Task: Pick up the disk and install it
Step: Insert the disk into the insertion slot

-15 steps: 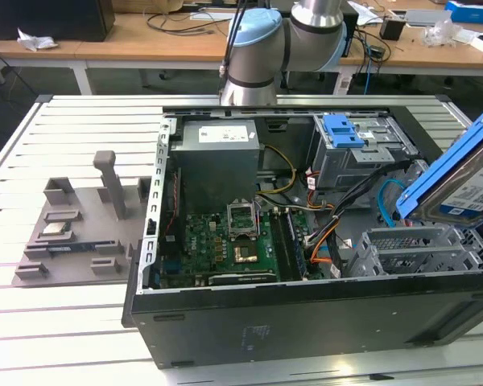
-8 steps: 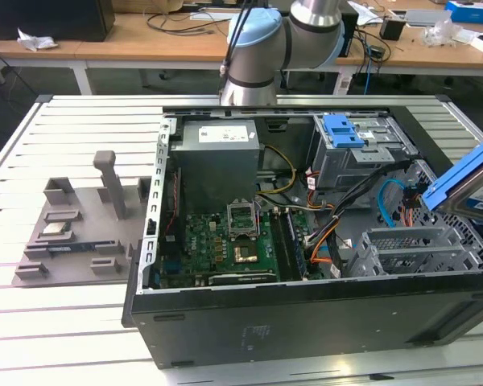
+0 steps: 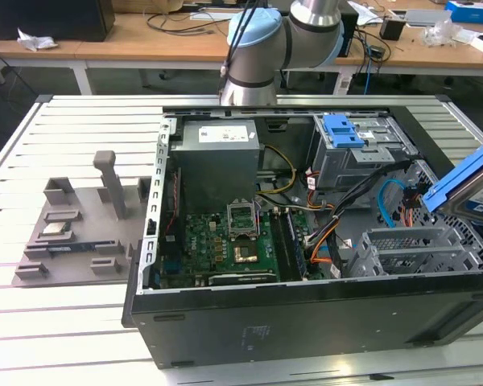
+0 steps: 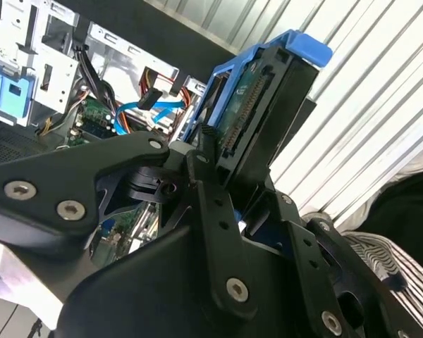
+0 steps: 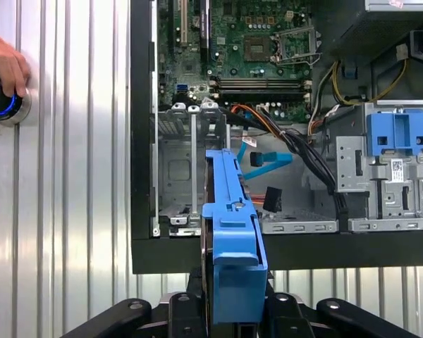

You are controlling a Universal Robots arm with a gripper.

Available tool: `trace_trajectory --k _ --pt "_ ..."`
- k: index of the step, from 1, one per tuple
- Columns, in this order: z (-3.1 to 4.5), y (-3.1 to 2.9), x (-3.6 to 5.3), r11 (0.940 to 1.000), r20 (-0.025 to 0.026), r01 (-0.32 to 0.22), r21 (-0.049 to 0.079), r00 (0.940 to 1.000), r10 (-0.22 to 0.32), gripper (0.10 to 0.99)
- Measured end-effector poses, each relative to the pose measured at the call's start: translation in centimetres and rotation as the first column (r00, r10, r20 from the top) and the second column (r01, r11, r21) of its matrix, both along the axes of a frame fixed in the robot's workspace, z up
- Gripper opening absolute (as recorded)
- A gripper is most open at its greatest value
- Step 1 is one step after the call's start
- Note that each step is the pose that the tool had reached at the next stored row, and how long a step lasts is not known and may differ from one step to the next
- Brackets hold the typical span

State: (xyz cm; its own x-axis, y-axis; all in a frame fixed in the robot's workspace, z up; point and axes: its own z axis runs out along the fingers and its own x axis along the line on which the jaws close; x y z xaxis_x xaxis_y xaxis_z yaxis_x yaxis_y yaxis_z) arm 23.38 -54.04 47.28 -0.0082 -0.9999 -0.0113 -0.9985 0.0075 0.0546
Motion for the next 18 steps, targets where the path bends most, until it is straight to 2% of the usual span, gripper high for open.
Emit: trace_trajectory --k 5,7,10,13,18 --pt "-0.16 0.00 -1.51 1.0000 0.0000 0.000 0.000 1.0000 0.000 0.365" --pt "-0.36 -0.01 -2.63 1.0000 0.0000 0.000 0.000 1.0000 0.000 0.365" --pt "-0.69 -0.01 -3.41 1.0000 0.0000 0.000 0.000 1.0000 0.000 0.365" --pt "-1.01 0.00 -4.65 1.0000 0.0000 0.000 0.000 1.0000 0.000 0.365" --pt "-1.01 -0.08 -6.18 1.0000 0.0004 0.000 0.000 1.0000 0.000 0.365"
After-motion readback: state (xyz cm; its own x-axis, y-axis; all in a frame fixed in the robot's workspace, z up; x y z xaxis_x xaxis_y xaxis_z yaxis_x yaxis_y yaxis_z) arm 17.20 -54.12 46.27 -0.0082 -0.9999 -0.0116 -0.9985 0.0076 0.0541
